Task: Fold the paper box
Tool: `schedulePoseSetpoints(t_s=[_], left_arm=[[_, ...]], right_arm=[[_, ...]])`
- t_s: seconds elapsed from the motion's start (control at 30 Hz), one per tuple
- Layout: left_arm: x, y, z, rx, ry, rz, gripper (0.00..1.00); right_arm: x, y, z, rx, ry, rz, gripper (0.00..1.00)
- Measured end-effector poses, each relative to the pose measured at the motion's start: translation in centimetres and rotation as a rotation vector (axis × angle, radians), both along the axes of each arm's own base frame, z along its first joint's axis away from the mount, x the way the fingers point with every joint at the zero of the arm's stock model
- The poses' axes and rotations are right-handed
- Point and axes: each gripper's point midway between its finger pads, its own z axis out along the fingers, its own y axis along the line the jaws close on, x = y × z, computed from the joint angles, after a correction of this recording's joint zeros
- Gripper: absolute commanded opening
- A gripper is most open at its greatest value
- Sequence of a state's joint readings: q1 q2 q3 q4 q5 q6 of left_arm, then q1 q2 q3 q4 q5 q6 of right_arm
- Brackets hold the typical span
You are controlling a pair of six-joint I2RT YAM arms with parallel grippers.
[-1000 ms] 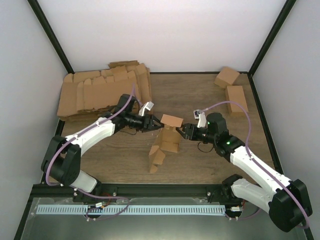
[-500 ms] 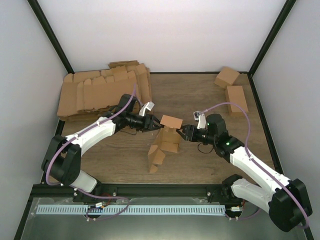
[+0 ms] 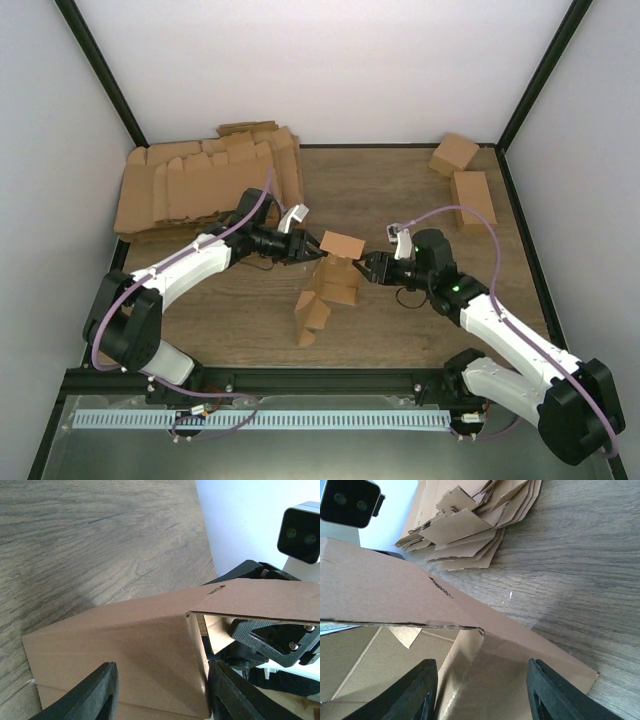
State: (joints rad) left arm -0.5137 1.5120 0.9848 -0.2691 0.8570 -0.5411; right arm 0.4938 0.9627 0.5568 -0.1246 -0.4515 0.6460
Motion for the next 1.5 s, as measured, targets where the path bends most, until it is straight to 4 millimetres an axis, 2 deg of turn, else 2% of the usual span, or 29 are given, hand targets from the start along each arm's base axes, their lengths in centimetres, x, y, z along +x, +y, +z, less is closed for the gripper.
schedulePoseSetpoints(t_s=[0.6, 0.67, 0.73, 0.8, 0.93, 1.27, 1.4, 1.5], left_arm=[[-0.3, -0.2, -0.1, 0.002, 0.0, -0.011, 0.51], [-0.4, -0.3, -0.1, 0.002, 0.0, -0.013, 0.52], [-0.4, -0.3, -0.1, 0.003, -0.001, -0.013, 0.52], [-0.4, -0.3, -0.1, 0.003, -0.001, -0.013, 0.51], [-0.4, -0.3, -0.1, 0.004, -0.001, -0.012, 0.51], [-0.4, -0.2, -0.2, 0.007, 0.001, -0.013, 0.52], [-0.5, -0.3, -0.2, 0.007, -0.002, -0.016, 0.51], [-0.5, -0.2, -0.2, 0.008, -0.005, -0.018, 0.52]], right_arm=[[-0.1, -0.1, -0.2, -0.012, -0.002, 0.004, 0.52], [-0.1, -0.1, -0.2, -0.013, -0.003, 0.003, 0.57], [-0.2, -0.2, -0.2, -0.017, -0.006, 0.003, 0.69], [-0.3, -0.4, -0.1, -0.024, -0.013, 0.001, 0.78], [-0.6, -1.0, 0.5, -0.042, -0.039, -0.01, 0.82], [-2.2, -2.0, 4.2, -0.045, -0.186, 0.015, 0.81], [-3.1, -2.8, 7.1, -0.022, -0.3, 0.009, 0.8], [-3.1, -3.1, 10.0, -0.021, -0.394, 0.001, 0.79]])
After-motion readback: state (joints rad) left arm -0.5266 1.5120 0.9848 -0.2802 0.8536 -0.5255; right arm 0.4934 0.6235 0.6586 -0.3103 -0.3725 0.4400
